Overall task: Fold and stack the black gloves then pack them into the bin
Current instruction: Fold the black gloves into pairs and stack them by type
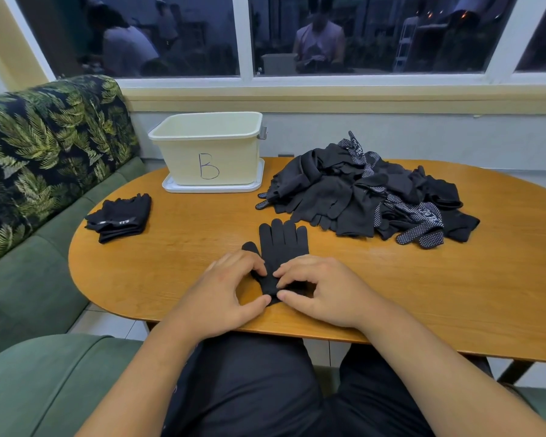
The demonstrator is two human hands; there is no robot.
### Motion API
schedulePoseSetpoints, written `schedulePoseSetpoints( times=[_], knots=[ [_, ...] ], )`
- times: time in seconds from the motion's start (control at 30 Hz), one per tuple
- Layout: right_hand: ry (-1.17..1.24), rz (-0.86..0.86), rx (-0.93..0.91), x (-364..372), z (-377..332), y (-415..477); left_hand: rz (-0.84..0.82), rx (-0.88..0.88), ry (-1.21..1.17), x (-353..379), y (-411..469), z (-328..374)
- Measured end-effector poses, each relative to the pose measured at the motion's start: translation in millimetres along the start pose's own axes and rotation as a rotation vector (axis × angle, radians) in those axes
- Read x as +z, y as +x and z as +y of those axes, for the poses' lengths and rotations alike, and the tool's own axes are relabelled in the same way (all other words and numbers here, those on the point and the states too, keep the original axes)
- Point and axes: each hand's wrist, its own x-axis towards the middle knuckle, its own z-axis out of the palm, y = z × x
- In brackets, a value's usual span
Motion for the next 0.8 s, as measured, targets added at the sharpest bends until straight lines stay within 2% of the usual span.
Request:
schedulePoseSetpoints(
  times=[0.17,0.23,0.3,0.4,0.57,0.7,0.8],
  knots=[
    [0.133,0.020,0.133,-5.4,-1.8,7.6,0.077,-0.019,-0.061,3.0,0.6,-0.6],
    [0.087,0.047,0.120,-10.8,-1.6,17.5,0.123,-0.051,-0.073,4.9,5.8,2.6],
    [0.001,0.049,0.055,-14.0,-0.4,29.9,0.098,-0.074,-0.025,7.2,11.9,5.4],
    [-0.103,-0.120,0.006,-10.8,6.9,44.4,0.008,-0.090,0.096,11.8,16.1,5.3],
    [-0.335,-0.372,0.015,-3.4,34.4,59.4,0.005,-0.087,0.114,12.4,16.9,2.2],
    [-0.406,-0.390,0.035,-10.9,49.7,78.6,-0.004,-0.100,0.112,12.2,17.9,1.9],
    [-0.359,-0.351,0.067,-15.0,55.9,83.1,-0.022,-0.115,0.108,10.6,18.0,3.5]
  ],
)
